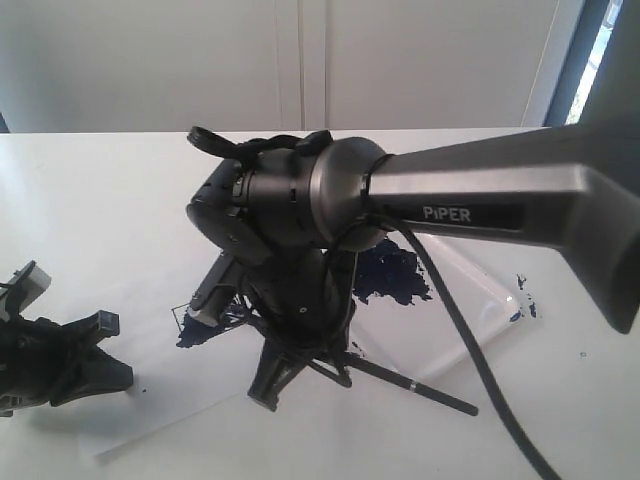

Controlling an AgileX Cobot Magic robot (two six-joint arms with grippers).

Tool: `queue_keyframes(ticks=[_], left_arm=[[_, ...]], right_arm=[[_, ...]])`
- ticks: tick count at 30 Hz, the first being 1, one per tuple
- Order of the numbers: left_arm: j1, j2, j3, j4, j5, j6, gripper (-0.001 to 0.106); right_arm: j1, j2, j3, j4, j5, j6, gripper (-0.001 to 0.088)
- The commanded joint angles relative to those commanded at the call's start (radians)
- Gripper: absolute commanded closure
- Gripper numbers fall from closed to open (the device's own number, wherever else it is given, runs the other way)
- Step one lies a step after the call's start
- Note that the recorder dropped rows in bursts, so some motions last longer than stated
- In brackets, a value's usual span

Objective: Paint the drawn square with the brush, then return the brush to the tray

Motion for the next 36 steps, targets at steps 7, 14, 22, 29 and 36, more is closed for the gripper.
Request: queue_keyframes(ticks=[7, 14, 22, 29, 36], left_arm=[[0.000, 0.000, 0.000, 0.000, -0.013, 0.000, 0.105], [0.000, 0.000, 0.000, 0.000, -0.018, 0.000, 0.105], [0.000, 0.000, 0.000, 0.000, -0.015, 0.000, 0.105], [0.000, 0.000, 0.000, 0.000, -0.015, 0.000, 0.105], [0.000, 0.000, 0.000, 0.000, -0.015, 0.000, 0.105]], right_arm=[[0.000, 0.066, -0.056, 0.034, 0.000, 0.000, 0.0868], [0.000, 0.089, -0.067, 0.038, 0.000, 0.000, 0.0868], [0.000, 0.132, -0.069, 0.057, 0.000, 0.000, 0.0868], [0.000, 0.133, -0.069, 0.049, 0.000, 0.000, 0.0868], [0.000, 0.127, -0.067, 0.032, 0.000, 0.007, 0.0868]])
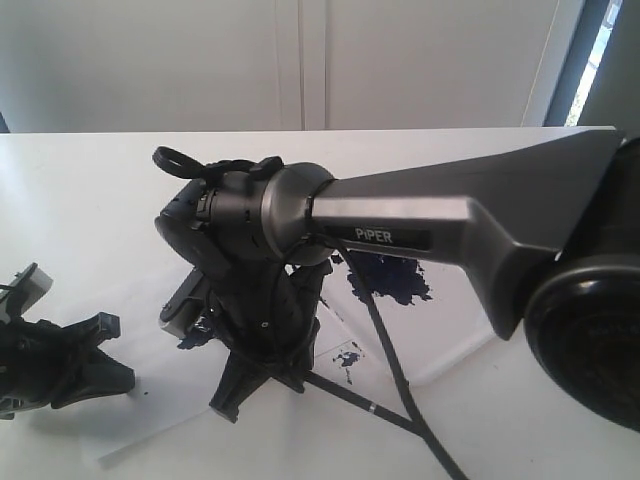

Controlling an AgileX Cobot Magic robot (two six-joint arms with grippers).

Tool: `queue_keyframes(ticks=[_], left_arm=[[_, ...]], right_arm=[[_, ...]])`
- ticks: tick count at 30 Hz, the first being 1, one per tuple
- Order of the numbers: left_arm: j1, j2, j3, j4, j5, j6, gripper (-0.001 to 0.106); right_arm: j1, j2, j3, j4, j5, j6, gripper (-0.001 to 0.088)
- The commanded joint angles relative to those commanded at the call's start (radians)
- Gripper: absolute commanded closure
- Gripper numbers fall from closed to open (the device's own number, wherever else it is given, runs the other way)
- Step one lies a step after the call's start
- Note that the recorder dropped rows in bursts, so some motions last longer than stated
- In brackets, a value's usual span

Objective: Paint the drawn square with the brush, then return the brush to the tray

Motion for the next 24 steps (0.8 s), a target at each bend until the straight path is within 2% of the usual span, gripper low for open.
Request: queue_keyframes(ticks=[11, 19, 24], left_arm=[[0.000, 0.000, 0.000, 0.000, 0.000, 0.000, 0.105], [0.000, 0.000, 0.000, 0.000, 0.003, 0.000, 0.105], [0.000, 0.000, 0.000, 0.000, 0.003, 0.000, 0.105]], right_arm=[[-0.033, -0.029, 0.020, 0.001, 0.000, 0.005, 0.0868], [-0.033, -0.031, 0.053, -0.005, 0.000, 0.005, 0.0868], [-0.040, -0.050, 0.082, -0.047, 0.000, 0.005, 0.0868]])
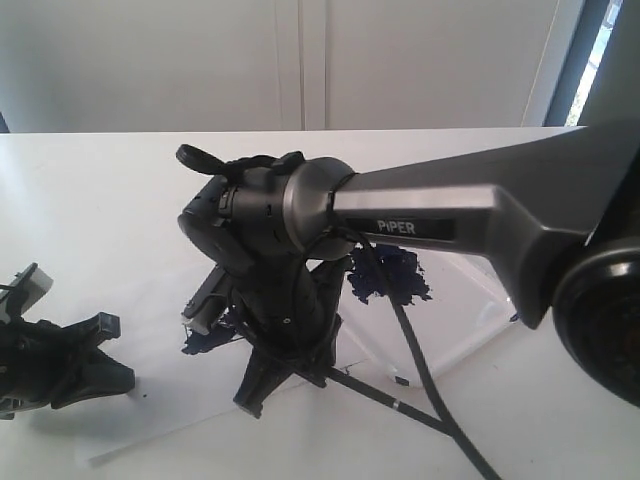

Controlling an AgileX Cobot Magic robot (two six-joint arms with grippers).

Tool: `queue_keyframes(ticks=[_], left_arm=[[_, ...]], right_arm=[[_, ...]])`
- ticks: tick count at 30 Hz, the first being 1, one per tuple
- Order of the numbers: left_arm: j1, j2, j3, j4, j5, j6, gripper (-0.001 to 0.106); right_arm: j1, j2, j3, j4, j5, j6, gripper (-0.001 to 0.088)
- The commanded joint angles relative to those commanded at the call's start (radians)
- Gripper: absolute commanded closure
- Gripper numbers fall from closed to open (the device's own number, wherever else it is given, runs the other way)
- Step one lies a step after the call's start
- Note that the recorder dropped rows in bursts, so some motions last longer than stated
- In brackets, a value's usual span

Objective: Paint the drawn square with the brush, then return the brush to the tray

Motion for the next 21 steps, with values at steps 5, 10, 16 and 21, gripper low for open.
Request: queue_keyframes(ticks=[5, 10, 16, 21], left_arm=[[0.000, 0.000, 0.000, 0.000, 0.000, 0.000, 0.105], [0.000, 0.000, 0.000, 0.000, 0.000, 0.000, 0.105], [0.000, 0.000, 0.000, 0.000, 0.000, 0.000, 0.105], [0.000, 0.000, 0.000, 0.000, 0.002, 0.000, 0.105]], right_arm=[[-0.025, -0.033, 0.038, -0.002, 0.000, 0.002, 0.0868], [-0.037, -0.049, 0.068, -0.002, 0.000, 0.002, 0.0868], [-0.037, -0.049, 0.096, -0.004, 0.000, 0.002, 0.0868], [-0.037, -0.106, 0.095, 0.017, 0.000, -0.012, 0.0868]])
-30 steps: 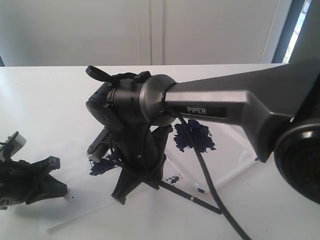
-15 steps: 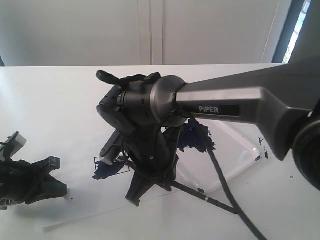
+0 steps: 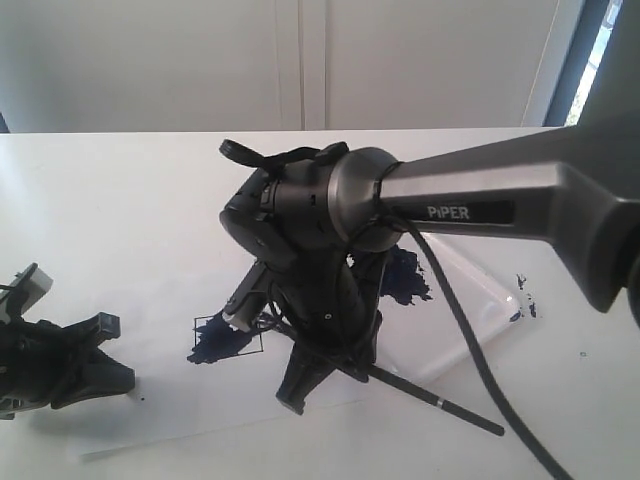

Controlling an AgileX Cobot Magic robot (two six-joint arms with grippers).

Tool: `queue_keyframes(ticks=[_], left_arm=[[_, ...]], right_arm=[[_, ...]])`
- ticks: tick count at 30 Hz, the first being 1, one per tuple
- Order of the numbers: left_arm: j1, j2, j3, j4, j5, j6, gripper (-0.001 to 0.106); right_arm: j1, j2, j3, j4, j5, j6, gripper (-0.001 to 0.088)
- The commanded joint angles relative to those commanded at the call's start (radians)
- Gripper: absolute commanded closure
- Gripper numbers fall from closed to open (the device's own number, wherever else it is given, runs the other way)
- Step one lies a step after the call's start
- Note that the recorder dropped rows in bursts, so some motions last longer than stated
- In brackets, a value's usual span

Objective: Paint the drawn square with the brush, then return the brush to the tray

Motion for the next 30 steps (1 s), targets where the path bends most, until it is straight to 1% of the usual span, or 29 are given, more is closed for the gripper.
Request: queue_keyframes(ticks=[7, 13, 17, 25, 30], left_arm=[[0.000, 0.000, 0.000, 0.000, -0.003, 0.000, 0.105], [0.000, 0.000, 0.000, 0.000, -0.007, 0.000, 0.105], [0.000, 0.000, 0.000, 0.000, -0.007, 0.000, 0.105], [0.000, 0.000, 0.000, 0.000, -0.007, 0.000, 0.105], [0.000, 0.000, 0.000, 0.000, -0.007, 0.000, 0.105]], right_arm=[[0.000, -0.105, 0.000, 0.013, 0.000, 0.000, 0.0868], [0.000, -0.094, 0.001, 0.089, 0.000, -0.013, 0.0868], [0.000, -0.075, 0.023, 0.088, 0.000, -0.017, 0.0868], [0.000, -0.072, 0.123, 0.069, 0.000, -0.023, 0.0868], [0.000, -0.072, 0.130, 0.069, 0.000, -0.023, 0.0868]])
